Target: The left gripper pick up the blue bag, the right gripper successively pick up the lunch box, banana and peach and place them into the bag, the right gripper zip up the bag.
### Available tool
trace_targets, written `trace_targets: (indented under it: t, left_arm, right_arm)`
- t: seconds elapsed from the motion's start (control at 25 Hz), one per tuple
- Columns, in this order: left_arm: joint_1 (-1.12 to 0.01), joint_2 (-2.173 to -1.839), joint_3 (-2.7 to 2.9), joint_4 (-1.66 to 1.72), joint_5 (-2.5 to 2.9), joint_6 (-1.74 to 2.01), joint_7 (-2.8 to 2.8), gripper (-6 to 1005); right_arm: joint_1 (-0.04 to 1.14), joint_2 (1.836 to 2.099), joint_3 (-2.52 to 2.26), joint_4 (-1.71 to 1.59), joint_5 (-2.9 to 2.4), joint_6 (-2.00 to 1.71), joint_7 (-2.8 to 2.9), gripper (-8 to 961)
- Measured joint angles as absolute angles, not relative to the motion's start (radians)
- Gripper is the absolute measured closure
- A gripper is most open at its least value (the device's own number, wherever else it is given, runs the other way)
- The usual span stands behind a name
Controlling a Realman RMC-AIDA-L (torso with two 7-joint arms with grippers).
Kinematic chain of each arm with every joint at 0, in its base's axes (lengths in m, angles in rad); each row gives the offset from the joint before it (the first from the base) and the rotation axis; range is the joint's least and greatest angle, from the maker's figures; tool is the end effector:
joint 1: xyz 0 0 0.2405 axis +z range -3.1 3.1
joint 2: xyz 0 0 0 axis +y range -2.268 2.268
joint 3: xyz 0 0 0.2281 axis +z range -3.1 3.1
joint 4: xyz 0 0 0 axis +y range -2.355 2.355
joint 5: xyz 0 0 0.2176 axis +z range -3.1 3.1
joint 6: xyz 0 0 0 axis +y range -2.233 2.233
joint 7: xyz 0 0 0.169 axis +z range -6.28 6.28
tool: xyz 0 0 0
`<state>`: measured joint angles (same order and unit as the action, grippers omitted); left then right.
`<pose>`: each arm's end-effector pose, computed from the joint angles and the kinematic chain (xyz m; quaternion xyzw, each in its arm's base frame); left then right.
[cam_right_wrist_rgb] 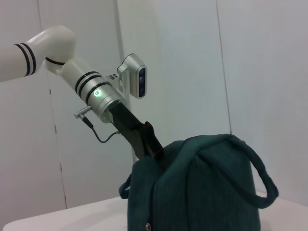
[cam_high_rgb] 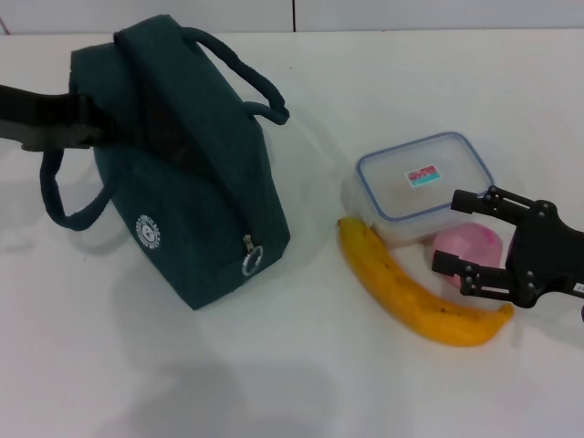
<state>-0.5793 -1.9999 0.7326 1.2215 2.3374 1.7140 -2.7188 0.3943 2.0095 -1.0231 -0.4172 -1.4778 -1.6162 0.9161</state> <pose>-0.2146 0.3610 0.0955 -0.7755 -0.6035 -0.0984 0.1573 0.2436 0.2881 -0.0183 -0.9173 0.1024 0.3487 0.1628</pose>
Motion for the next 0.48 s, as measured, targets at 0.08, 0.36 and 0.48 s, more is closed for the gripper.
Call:
trace_targets:
  t: [0.08,0.36,0.48]
  left_arm:
    - [-0.581,-2.0,0.733,1.222,2.336,1.726,-2.725,873]
    - [-0.587,-1.998,0.735,1.223,2.332,1.772,-2.727,962]
    - [-0.589,-1.998,0.735,1.223,2.319,1.806,-2.726,962]
  right_arm:
    - [0.395,2.009,-1.023,-0.417,-1.477,-1.613,0.919,128]
    - [0.396,2.011,-1.013,-0.414,-1.454,-1.607,0.925,128]
    - [0.398,2.012,-0.97,-0.41,-1.448,-1.575,0.971,129]
